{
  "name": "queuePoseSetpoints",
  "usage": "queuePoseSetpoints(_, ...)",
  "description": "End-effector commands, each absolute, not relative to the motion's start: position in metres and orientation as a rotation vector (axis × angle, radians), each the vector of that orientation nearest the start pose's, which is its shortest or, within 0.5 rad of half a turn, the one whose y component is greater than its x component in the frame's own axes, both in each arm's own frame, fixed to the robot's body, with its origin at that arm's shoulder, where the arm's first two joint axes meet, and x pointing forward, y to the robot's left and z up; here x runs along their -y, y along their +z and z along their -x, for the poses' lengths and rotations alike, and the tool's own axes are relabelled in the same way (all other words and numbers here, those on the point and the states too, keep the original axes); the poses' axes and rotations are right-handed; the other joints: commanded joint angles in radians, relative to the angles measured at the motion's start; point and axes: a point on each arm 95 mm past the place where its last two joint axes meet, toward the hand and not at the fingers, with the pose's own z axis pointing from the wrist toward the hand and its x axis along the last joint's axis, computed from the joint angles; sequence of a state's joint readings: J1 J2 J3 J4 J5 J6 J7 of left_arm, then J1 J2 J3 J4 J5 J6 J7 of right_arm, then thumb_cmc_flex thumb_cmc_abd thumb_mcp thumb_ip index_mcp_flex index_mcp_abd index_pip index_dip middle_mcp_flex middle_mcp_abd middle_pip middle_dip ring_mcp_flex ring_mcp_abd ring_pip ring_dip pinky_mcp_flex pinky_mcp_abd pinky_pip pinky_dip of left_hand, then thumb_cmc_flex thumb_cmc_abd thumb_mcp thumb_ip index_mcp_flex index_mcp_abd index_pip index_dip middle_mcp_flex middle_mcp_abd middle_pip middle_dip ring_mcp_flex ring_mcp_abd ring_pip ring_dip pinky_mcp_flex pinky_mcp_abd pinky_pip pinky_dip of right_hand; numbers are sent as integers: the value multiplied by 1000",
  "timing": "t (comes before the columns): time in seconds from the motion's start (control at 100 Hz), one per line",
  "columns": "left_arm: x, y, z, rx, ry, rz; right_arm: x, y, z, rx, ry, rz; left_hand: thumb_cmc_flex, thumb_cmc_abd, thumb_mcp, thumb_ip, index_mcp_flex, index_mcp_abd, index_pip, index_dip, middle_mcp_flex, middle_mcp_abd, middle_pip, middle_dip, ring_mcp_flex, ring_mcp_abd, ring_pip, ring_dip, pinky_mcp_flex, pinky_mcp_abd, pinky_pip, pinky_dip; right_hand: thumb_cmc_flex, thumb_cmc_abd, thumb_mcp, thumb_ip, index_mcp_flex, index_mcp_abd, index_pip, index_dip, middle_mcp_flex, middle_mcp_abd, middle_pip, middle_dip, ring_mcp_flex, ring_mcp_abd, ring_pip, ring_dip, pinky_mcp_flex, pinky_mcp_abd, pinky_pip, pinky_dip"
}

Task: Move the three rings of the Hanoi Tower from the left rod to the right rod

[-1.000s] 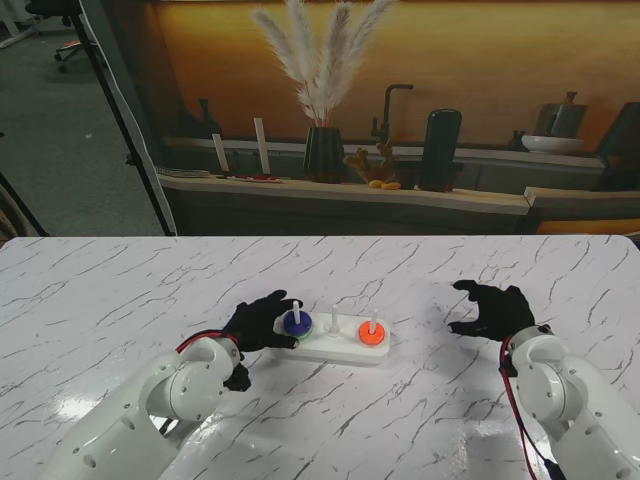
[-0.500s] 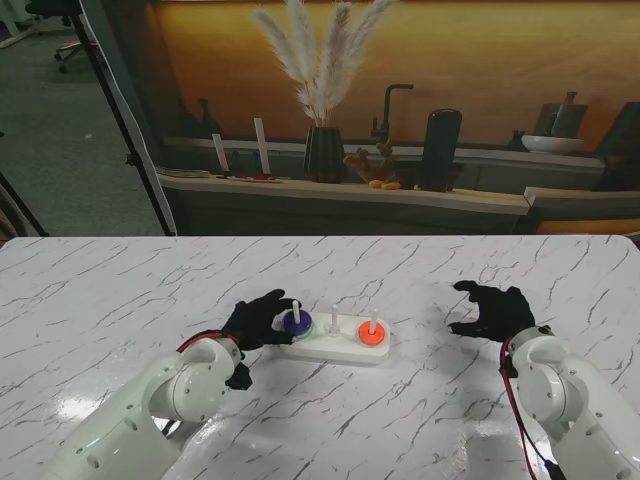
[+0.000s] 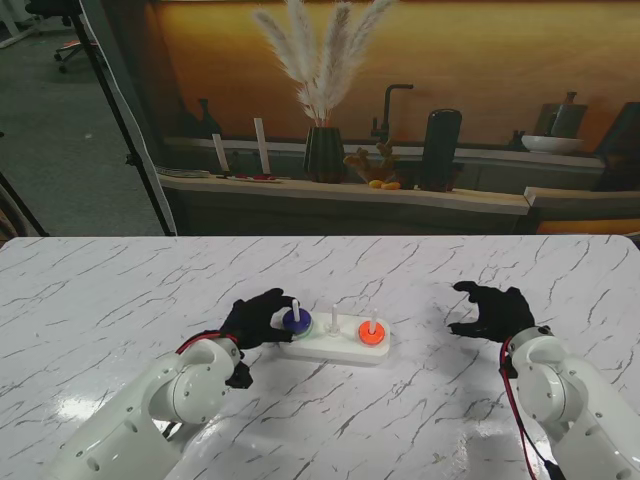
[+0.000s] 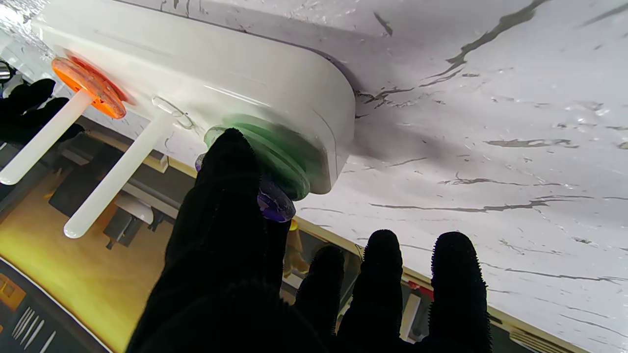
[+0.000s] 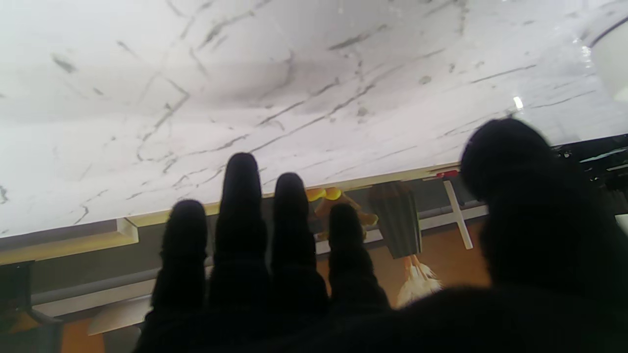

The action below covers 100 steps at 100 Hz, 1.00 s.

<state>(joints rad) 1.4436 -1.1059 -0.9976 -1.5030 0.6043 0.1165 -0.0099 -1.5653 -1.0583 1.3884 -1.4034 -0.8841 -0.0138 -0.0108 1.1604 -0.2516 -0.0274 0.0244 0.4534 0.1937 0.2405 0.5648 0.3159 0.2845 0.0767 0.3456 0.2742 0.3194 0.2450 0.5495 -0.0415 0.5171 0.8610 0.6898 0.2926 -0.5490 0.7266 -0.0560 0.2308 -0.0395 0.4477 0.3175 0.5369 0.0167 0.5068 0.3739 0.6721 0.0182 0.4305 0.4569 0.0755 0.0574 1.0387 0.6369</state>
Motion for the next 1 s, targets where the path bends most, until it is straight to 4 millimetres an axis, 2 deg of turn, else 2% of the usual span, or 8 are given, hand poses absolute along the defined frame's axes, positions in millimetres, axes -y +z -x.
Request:
queuePoseSetpoints(0.0, 52, -355, -406, -1487, -1620, 1626, 112, -363, -411, -1354, 1267, -1473, 96, 55, 40, -17, 52, -59, 96, 58, 2, -12, 7, 15, 19, -4, 21, 12, -1, 26, 41, 14, 10, 12, -11, 25, 4, -8, 10, -23, 22, -8, 21, -2, 11, -15, 17, 3, -4, 314, 24, -3)
queuePoseSetpoints(0.42, 49, -327, -407, -1457, -1661, 1625, 109, -366, -410, -1363, 1268, -1481, 103, 52, 39, -18, 60, -47, 96, 53, 20, -3, 22, 18, 16, 0, 20, 11, -4, 26, 40, 10, 9, 14, -11, 25, 6, -7, 9, -24, 23, -8, 22, -2, 10, -15, 16, 3, -5, 313, 25, -3)
queuePoseSetpoints(0.99, 48, -288, -410, -1470, -1715, 1510, 107, -368, -411, -1367, 1273, -1483, 101, 51, 36, -19, 65, -46, 91, 54, 24, -2, 23, 15, 28, 3, 29, 15, 4, 28, 55, 14, 10, 13, -11, 25, 6, -8, 9, -24, 23, -7, 22, -1, 9, -14, 15, 3, -5, 312, 25, -2)
